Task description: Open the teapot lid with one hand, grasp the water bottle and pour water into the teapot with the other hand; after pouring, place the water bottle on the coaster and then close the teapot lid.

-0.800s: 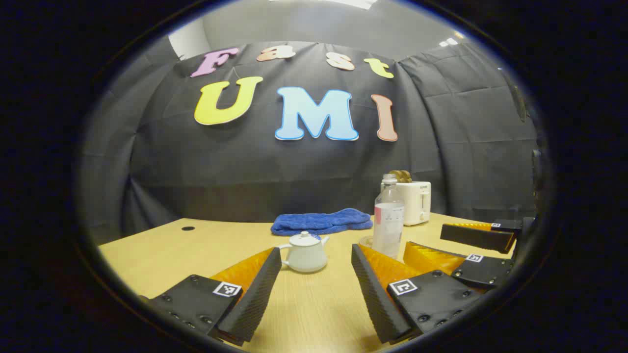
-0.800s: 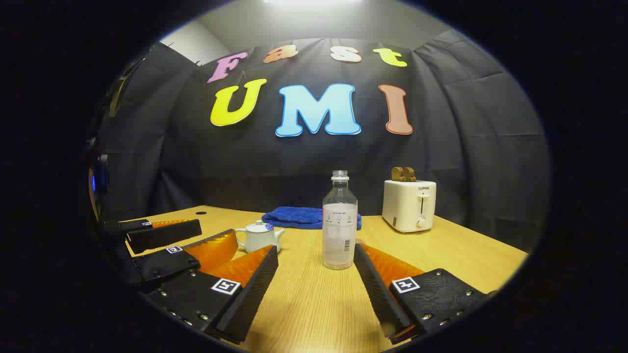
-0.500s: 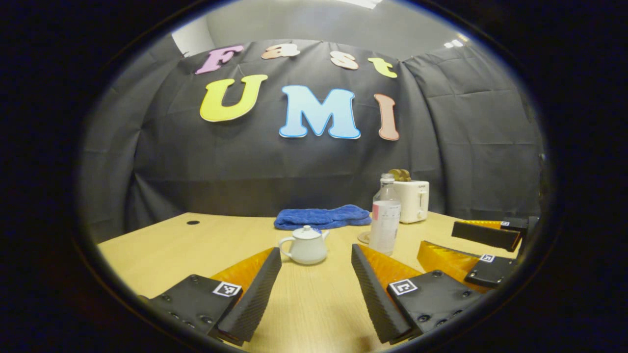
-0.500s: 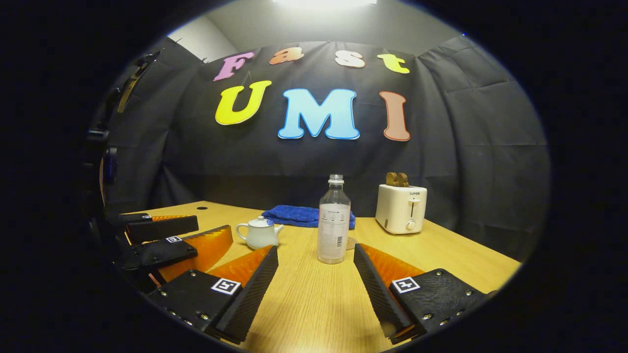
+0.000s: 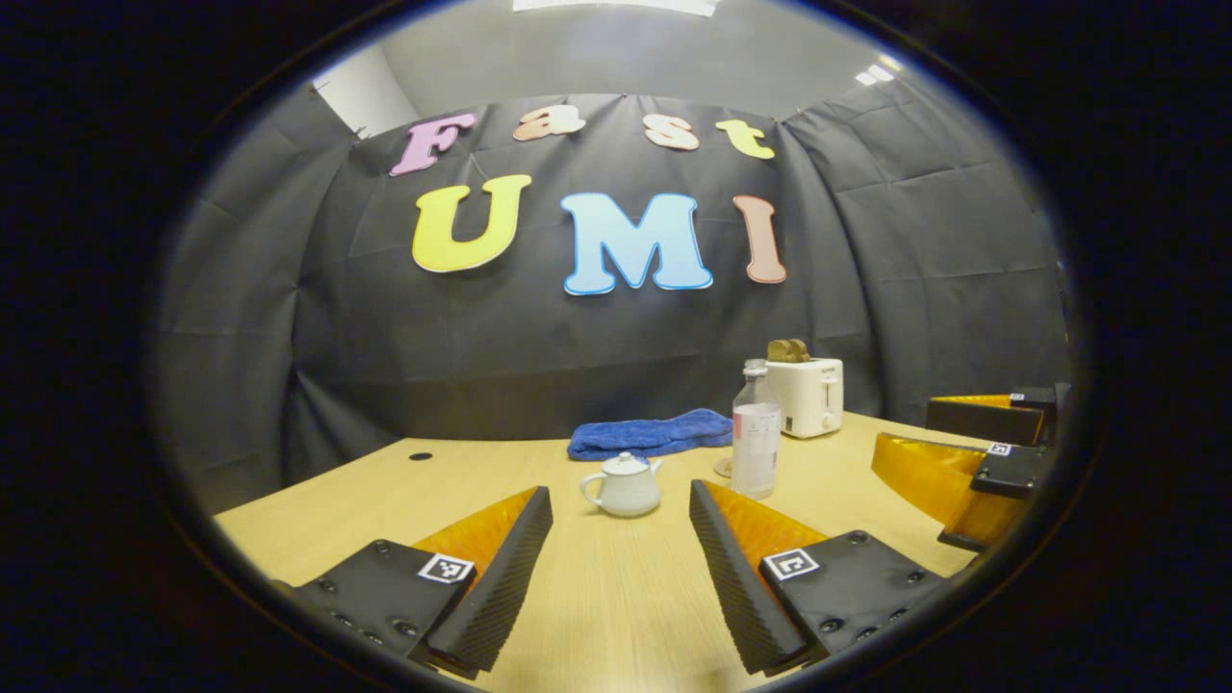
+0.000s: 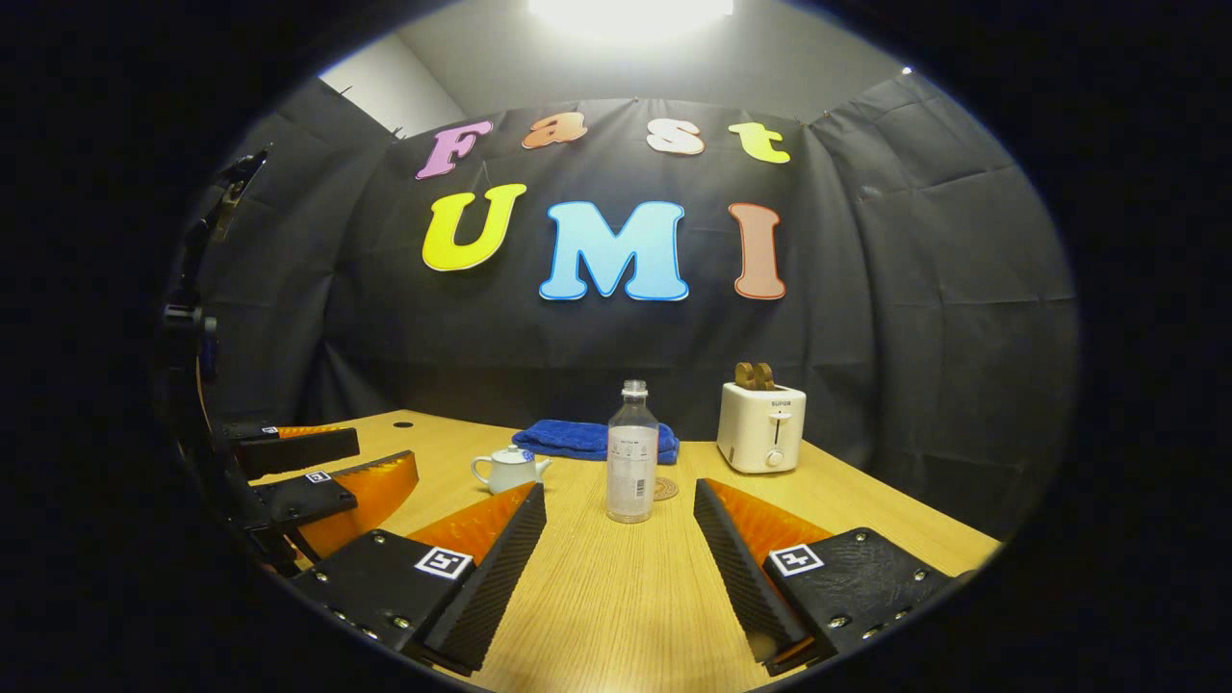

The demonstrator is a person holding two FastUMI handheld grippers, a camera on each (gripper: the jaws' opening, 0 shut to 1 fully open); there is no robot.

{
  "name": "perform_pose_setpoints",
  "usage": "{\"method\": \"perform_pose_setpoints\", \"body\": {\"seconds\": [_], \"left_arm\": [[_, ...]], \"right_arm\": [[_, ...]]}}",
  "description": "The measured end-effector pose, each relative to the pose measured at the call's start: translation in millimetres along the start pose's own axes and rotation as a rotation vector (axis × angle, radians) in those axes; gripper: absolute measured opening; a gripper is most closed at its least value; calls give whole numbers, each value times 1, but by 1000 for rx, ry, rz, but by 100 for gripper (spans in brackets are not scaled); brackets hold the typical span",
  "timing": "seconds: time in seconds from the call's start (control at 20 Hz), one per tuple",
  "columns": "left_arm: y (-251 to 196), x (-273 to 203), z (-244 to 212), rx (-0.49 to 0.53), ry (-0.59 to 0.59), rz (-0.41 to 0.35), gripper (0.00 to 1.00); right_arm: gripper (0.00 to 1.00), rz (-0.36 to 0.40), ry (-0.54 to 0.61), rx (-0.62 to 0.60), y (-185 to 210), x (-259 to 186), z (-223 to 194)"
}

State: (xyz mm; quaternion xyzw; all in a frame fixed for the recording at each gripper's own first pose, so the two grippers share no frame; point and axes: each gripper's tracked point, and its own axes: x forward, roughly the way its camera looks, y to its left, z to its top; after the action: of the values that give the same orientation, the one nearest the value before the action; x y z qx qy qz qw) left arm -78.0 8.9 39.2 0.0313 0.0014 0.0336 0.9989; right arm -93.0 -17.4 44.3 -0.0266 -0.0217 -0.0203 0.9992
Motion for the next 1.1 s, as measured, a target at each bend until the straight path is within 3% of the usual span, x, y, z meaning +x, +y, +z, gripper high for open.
{"method": "perform_pose_setpoints", "body": {"seconds": [0.35,0.75,1.1], "left_arm": [[-3,-7,4,-6,-10,-4,95],[-4,12,-5,-68,5,-35,96],[-8,44,-16,-108,29,-72,96]], "right_arm": [[96,11,-9,-23,9,-7,3],[96,47,-28,0,18,15,5],[96,-4,-59,37,6,45,16]]}}
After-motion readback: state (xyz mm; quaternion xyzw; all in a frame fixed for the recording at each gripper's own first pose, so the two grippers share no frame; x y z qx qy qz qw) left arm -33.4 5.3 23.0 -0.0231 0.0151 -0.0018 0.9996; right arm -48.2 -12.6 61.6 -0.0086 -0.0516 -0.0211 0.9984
